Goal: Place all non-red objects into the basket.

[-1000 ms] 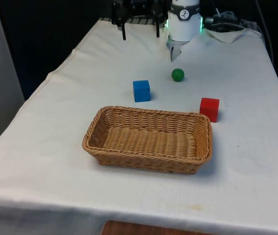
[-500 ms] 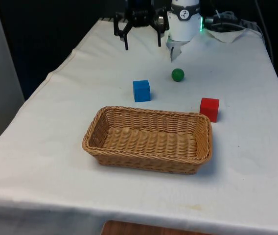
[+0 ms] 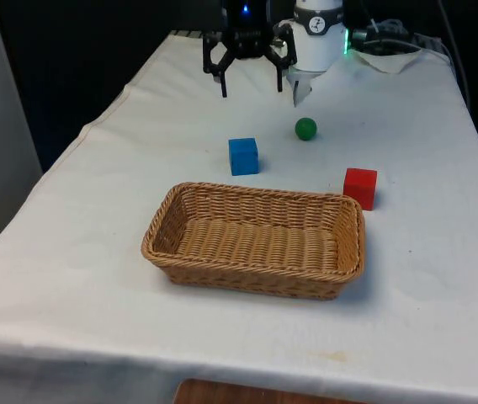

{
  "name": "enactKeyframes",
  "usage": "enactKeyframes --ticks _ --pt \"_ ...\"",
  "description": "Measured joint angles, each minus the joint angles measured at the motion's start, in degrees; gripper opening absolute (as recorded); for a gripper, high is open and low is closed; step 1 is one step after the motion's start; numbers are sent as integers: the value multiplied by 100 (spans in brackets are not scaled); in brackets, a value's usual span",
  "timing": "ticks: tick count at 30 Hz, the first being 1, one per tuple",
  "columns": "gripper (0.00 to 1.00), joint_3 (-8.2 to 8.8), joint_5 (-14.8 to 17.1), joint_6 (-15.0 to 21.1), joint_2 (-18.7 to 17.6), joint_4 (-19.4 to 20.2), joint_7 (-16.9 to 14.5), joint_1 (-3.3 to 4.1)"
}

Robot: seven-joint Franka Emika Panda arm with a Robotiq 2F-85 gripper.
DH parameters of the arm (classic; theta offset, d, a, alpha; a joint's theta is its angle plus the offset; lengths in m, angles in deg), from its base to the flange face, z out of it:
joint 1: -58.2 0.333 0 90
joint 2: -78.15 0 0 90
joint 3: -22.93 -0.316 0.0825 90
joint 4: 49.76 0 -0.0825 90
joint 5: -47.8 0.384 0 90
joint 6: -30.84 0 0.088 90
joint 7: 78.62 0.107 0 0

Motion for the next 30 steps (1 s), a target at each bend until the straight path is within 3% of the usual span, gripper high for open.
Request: enactKeyframes --ticks 12,20,30 --pt "100 -109 246 252 -470 -115 -69 0" --pt "100 -120 527 464 -768 -126 -298 -6" --pt "100 -80 796 653 -1071 -183 -682 -69"
